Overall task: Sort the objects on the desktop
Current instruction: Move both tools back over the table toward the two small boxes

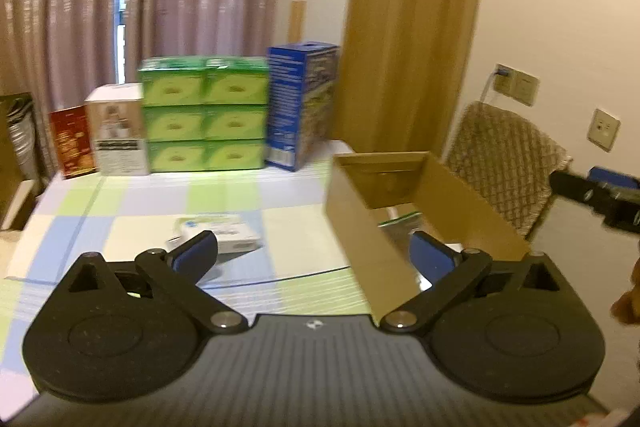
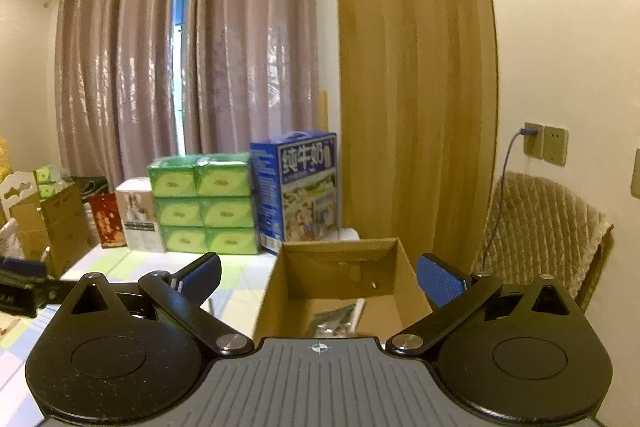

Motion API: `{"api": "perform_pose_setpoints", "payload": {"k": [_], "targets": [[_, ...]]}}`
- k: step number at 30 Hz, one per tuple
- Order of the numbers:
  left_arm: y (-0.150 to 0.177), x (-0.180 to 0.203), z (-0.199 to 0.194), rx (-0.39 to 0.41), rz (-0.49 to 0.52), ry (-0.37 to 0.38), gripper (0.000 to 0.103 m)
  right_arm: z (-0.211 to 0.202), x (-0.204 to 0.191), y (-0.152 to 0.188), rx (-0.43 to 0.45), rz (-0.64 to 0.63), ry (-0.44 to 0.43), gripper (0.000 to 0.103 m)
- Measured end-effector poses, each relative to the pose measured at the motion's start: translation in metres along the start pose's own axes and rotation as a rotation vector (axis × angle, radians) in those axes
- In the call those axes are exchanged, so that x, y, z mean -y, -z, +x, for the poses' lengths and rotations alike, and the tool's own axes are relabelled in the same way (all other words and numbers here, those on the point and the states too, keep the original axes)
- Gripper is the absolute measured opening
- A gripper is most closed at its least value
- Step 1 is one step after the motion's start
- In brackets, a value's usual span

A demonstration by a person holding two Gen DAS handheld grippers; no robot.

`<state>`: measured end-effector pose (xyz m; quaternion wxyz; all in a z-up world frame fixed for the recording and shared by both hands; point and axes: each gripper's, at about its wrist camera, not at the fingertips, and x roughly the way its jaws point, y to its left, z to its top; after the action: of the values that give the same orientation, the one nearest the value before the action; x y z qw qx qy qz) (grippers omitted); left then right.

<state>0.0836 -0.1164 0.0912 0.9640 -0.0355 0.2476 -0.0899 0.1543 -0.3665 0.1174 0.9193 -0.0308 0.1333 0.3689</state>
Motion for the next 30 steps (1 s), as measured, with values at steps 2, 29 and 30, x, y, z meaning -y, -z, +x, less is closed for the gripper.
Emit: {"api": "perform_pose_setpoints", "payload": {"k": [2,29,30], "targets": [[0.005,-0.014,-0.010,0.004,-0.013,-0.030,0.102,-0.001,-0.006,-0.003,0.002,0.003,-0.013,0.101],[0.045,-0.107,-0.009,-0.164,0.190,-0.075,0.102,0.072,-0.113,0.013,-0.201,-0.570,-0.332,0.101],[0.046,-0.108,-0.004,-0.177,0.205,-0.072,0.102,0.077,-0.115,0.015,-0.206,-0.591,-0.336,0.101]]}}
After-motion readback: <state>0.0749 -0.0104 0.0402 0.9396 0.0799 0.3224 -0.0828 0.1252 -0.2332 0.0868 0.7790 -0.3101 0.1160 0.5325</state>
